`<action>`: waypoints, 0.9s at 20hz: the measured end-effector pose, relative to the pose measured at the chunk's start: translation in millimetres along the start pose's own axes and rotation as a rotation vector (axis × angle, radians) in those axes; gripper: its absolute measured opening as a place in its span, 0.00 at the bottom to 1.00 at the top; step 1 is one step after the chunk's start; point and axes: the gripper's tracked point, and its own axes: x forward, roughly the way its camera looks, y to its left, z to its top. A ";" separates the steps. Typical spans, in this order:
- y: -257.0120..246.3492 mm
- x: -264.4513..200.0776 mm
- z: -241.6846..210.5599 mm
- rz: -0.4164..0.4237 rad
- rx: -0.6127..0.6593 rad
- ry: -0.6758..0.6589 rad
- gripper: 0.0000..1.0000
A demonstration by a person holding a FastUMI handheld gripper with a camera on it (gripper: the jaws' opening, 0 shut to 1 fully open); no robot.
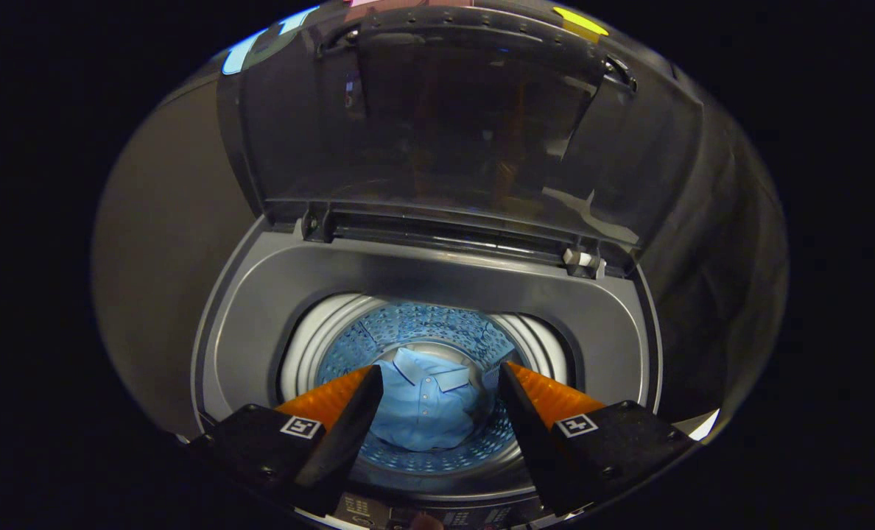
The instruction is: Put the clothes into the washing machine and then close the washing machine lid.
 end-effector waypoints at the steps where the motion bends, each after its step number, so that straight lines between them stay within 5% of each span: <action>1: -0.8 -6.0 6.5 0.002 0.005 -0.016 0.99; 18: -19.6 -125.8 204.5 0.032 0.104 -0.342 0.99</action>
